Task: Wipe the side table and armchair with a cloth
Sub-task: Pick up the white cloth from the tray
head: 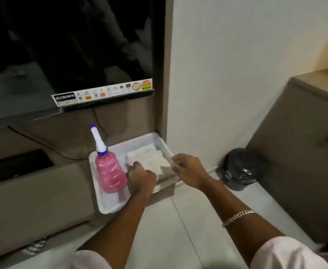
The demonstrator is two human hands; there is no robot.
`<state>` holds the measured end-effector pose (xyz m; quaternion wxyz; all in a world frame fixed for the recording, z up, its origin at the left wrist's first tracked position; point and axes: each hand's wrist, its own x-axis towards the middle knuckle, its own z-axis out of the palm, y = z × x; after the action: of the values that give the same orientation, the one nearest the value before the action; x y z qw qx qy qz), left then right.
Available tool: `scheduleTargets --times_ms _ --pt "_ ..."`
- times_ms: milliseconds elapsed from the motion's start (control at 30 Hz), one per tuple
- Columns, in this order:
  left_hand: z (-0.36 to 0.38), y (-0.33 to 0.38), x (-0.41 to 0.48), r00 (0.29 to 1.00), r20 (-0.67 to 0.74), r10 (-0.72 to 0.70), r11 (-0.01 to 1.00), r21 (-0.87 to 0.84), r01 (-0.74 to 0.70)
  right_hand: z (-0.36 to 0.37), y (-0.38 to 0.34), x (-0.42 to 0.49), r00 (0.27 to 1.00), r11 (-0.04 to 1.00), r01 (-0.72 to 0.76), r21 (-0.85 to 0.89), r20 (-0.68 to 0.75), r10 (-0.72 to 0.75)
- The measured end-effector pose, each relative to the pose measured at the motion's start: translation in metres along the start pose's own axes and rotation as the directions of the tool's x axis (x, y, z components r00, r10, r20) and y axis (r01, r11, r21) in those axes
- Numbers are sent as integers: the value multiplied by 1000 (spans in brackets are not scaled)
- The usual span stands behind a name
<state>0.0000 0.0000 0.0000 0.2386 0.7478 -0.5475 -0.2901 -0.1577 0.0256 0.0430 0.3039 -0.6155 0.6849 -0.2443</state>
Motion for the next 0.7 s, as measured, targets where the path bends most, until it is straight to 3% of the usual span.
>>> scheduleTargets --times_ms 167,333,433,533,633,700 --pt "19 -12 34 968 4 -251 949 -195 247 62 1 50 997 924 75 -374 50 -61" --pt "25 -12 64 884 139 -446 813 -351 465 75 4 68 992 915 120 -384 5 -128" --pt "9 -5 54 904 185 -385 594 -700 396 60 3 57 998 987 54 -151 -22 -58" --pt "-10 16 30 943 247 -221 433 -842 322 33 10 33 987 975 -42 220 -142 75" --pt "-25 42 -8 943 332 -32 318 -891 325 -4 23 -3 962 797 -136 589 -113 247" --pt "-24 59 -44 898 427 110 341 -864 369 -33 39 -38 930 598 -217 771 -23 367"
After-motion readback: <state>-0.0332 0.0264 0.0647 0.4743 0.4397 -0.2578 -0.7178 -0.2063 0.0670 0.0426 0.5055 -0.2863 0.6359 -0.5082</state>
